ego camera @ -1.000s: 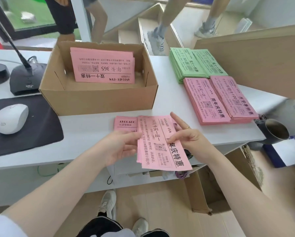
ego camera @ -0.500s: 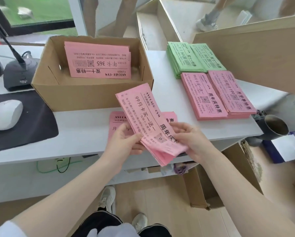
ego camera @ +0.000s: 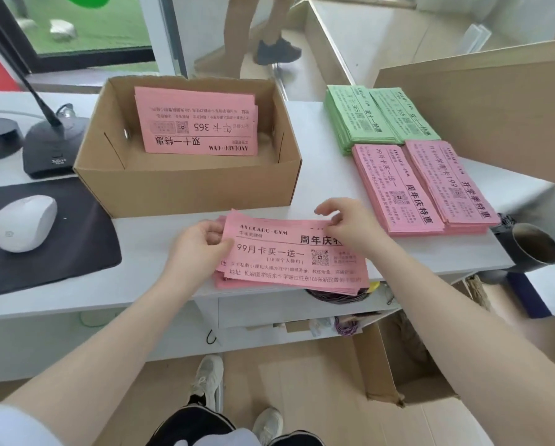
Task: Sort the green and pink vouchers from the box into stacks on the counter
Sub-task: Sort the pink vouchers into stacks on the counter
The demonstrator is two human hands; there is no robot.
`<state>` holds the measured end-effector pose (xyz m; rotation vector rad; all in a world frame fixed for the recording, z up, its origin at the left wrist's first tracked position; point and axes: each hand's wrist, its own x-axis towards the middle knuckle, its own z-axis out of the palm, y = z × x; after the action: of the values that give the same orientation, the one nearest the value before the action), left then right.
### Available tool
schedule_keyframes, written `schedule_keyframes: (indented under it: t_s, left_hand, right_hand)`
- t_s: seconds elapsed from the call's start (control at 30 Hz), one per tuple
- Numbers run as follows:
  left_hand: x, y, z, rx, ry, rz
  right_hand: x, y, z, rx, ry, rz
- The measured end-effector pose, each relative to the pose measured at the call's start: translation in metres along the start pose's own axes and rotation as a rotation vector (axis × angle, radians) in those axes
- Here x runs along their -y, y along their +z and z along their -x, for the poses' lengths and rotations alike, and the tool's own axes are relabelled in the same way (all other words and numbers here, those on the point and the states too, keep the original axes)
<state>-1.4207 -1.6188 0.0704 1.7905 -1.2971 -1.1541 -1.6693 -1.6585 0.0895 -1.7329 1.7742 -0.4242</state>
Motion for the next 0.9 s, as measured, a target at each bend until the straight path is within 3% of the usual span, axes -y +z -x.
schedule_keyframes:
  t_s: [0.07,0.13,0.27,0.4,0.5,0.67,0.9]
  left_hand:
    - [0.003,0.003,0.000,-0.043,0.030,-0.154]
    - [0.005,0.005,0.005,-0.016,0.029,-0.072]
    - [-0.007,0.019,0.018,0.092,-0.116,0.319]
    - [-0.028,0.022,0.017,0.033,-0.349,0.569]
    - [-0.030,0.020,0.025,0.008,-0.438,0.623]
    - [-0.011,0.024,0.064,0.186,-0.300,0.490]
    - [0.022,0.023,0.089,-0.006,-0.275,0.369]
  right_hand:
    - [-0.005,0.006,0.006,-0.164,0.024,0.103]
    - [-0.010,0.008,0.021,-0.300,0.103,0.016]
    - [-0.011,0.012,0.048,-0.200,0.413,-0.488]
    - [-0.005,0.014,0.045,-0.202,0.430,-0.658]
    - [-0.005,0.019,0.047,-0.188,0.367,-0.542]
    - [-0.010,0.029,0.053,-0.155,0.249,-0.362]
    - [-0.011,0.038,0.044,-0.082,0.144,-0.148]
